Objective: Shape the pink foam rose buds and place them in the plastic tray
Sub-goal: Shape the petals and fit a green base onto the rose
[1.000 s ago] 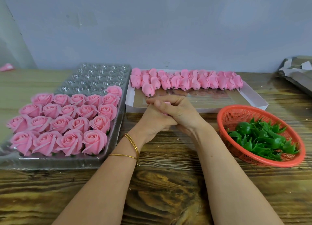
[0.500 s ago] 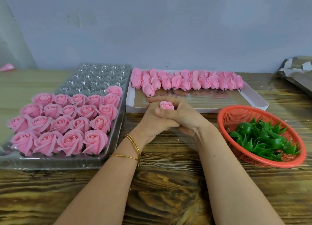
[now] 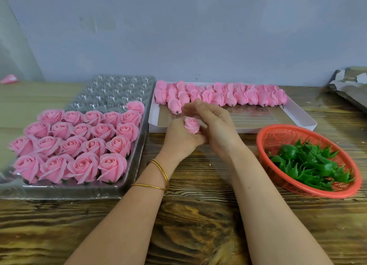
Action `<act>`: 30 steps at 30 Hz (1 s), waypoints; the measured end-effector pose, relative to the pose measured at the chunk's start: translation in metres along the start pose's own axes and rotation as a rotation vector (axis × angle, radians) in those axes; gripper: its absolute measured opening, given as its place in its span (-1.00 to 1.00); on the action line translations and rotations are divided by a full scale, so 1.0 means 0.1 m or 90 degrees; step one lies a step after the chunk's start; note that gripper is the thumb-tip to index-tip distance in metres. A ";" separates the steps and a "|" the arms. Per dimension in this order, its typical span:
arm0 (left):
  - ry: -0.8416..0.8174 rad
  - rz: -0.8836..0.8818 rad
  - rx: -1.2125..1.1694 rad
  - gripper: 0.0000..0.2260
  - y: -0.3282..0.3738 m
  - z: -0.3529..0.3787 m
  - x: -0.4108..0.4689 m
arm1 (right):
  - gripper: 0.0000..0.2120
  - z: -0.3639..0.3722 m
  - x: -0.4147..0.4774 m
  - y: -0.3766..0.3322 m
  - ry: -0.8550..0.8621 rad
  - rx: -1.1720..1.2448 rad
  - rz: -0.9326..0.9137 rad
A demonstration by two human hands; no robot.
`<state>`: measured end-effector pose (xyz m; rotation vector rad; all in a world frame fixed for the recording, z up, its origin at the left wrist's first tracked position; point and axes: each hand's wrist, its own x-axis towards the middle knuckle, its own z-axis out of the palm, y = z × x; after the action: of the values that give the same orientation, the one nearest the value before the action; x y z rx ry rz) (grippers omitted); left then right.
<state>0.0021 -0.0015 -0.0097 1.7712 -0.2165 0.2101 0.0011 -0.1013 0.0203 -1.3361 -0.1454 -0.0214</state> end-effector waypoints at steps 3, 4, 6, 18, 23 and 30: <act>0.022 0.026 0.113 -0.72 0.01 0.01 0.02 | -0.77 0.10 0.00 0.06 0.031 -0.115 -0.063; 0.022 0.036 0.167 -0.74 0.02 0.01 0.03 | -0.73 0.13 -0.01 0.08 0.034 -0.152 -0.080; 0.017 0.049 0.260 -0.82 0.02 0.01 0.04 | -0.63 0.16 -0.01 0.12 0.036 -0.217 -0.106; 0.062 0.075 0.290 -0.67 0.00 0.01 0.02 | -0.70 0.16 0.06 0.29 0.026 -0.310 -0.145; 0.093 0.107 0.248 -0.77 -0.01 0.06 0.04 | -0.83 0.15 0.01 0.22 -0.030 -0.218 -0.074; 0.085 0.158 0.247 -0.76 -0.07 0.08 0.05 | -0.75 0.08 0.00 0.23 -0.097 -0.264 -0.031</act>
<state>0.0090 -0.0082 -0.0172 2.1021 -0.3151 0.5796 0.0030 -0.0881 -0.0003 -1.7485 -0.3145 0.0097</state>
